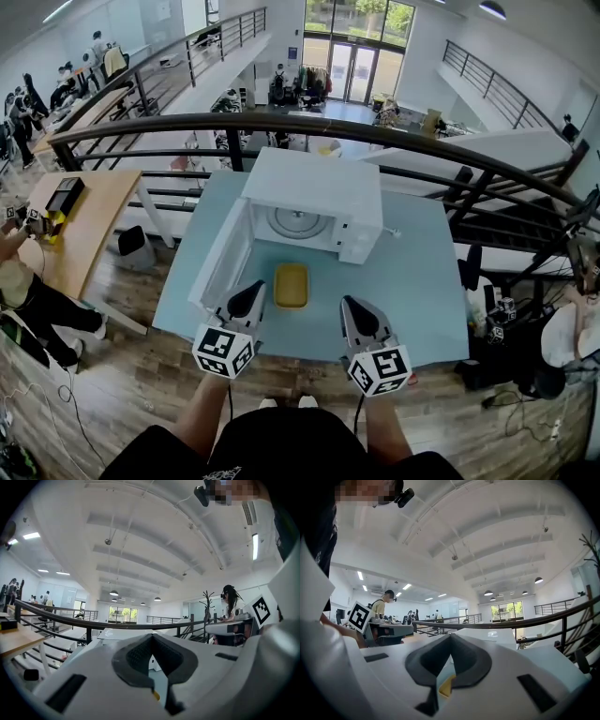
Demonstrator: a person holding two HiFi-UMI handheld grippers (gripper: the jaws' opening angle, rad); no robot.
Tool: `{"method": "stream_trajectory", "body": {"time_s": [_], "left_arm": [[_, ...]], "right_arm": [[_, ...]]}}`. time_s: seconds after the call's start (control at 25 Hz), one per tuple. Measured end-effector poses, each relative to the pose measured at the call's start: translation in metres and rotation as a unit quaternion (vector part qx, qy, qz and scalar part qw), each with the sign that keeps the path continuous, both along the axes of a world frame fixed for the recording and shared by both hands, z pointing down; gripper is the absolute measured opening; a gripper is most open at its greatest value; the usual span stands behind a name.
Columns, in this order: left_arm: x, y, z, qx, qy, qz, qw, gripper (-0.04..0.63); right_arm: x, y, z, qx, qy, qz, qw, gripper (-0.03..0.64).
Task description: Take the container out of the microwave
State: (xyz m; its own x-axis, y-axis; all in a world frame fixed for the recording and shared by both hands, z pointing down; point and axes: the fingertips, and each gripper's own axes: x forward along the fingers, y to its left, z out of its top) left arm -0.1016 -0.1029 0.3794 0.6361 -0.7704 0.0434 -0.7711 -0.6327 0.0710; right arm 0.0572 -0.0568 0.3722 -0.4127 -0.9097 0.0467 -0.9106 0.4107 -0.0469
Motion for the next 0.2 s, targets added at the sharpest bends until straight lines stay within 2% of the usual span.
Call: {"method": "stream_trajectory", "body": {"time_s": [0.2], "left_arm": [[0.0009,-0.0046,0.0026,-0.003,0.000,0.002,1.0000,0.008]], "right_arm": [[0.0022,-0.0050,0.0048,-0.007,0.005,0.009,1.000,0.006]]}}
